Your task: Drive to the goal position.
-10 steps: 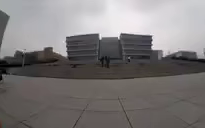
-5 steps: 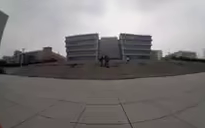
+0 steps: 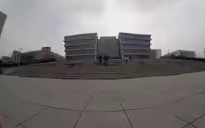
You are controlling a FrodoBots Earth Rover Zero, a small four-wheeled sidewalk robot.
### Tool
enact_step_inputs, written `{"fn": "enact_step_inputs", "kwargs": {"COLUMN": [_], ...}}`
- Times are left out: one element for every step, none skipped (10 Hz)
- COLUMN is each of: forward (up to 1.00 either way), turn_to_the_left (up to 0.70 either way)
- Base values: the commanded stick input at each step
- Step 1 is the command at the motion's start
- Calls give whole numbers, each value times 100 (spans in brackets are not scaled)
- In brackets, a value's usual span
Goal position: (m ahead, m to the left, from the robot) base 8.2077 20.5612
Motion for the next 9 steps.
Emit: {"fn": "enact_step_inputs", "kwargs": {"forward": [70, 70, 70, 70, 70, 70, 70, 70, 70], "turn_to_the_left": [-1, -1, -1, -1, -1, -1, -1, -1, -1]}}
